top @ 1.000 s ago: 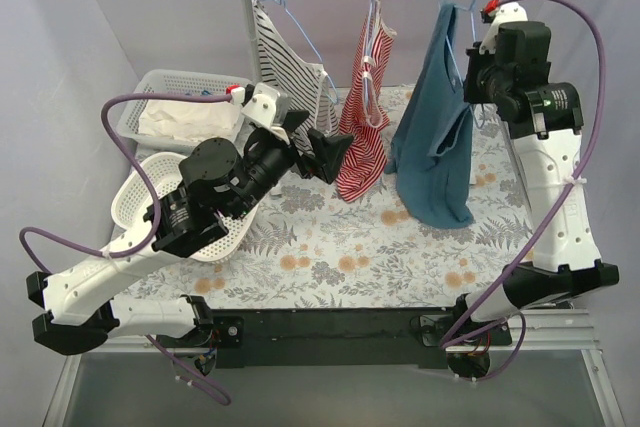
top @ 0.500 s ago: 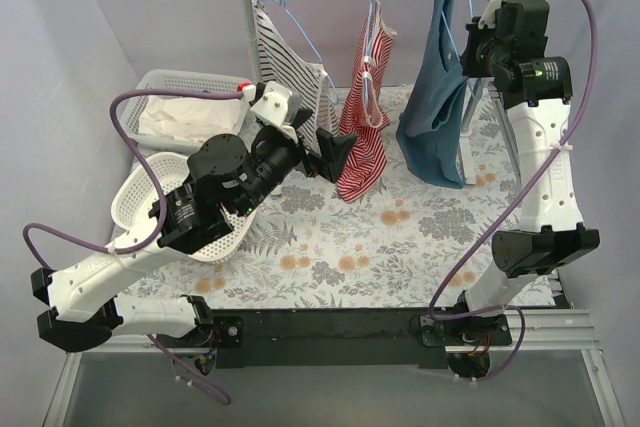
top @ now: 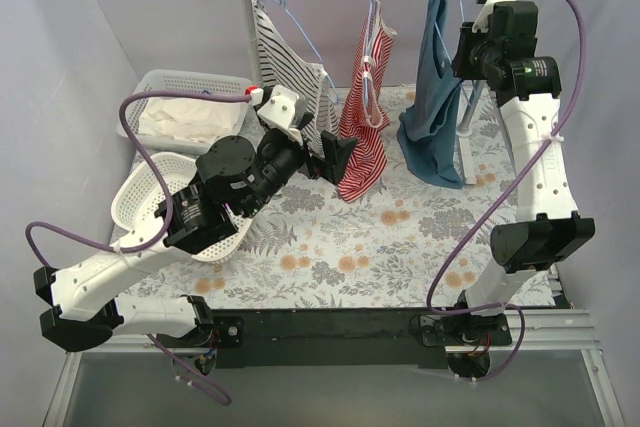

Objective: Place the tank top on the hanger

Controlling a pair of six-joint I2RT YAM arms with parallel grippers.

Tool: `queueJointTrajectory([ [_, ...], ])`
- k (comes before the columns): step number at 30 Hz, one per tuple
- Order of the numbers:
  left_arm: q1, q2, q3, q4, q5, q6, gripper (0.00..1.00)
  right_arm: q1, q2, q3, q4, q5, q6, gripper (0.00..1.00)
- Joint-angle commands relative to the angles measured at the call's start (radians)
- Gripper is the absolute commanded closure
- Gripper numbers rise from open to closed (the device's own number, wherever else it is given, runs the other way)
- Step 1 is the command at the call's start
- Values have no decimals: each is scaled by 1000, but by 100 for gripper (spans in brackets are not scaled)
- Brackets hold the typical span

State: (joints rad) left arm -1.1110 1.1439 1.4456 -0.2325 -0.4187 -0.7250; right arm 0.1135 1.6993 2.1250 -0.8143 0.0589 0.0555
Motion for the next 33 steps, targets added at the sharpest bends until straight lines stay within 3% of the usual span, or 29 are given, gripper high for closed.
queueJointTrajectory([
  [1, -3, -22, -22, -2, -23, -13, 2, 0, -114, -22, 101, -24, 30, 63],
  [5, -3, -27, -37, -14, -23, -33, 2, -1, -182, -62, 99, -18, 55, 45],
  [8, -3, -33, -51, -24, -29, -50, 2, -1, -259, -124, 99, -40, 69, 38],
  [15, -1, -55, -145, -27, -55, -99, 2, 54, -463, -335, 118, -195, 109, 36],
  [19, -1, -70, -220, -48, -66, -160, 2, 203, -604, -508, 229, -243, 168, 36],
  [22, -1, -84, -279, -73, -83, -204, 2, 373, -667, -641, 280, -186, 213, 34],
  [33, -1, -104, -481, -182, -63, -549, 2, 788, -835, -1236, 553, -8, 342, 30],
])
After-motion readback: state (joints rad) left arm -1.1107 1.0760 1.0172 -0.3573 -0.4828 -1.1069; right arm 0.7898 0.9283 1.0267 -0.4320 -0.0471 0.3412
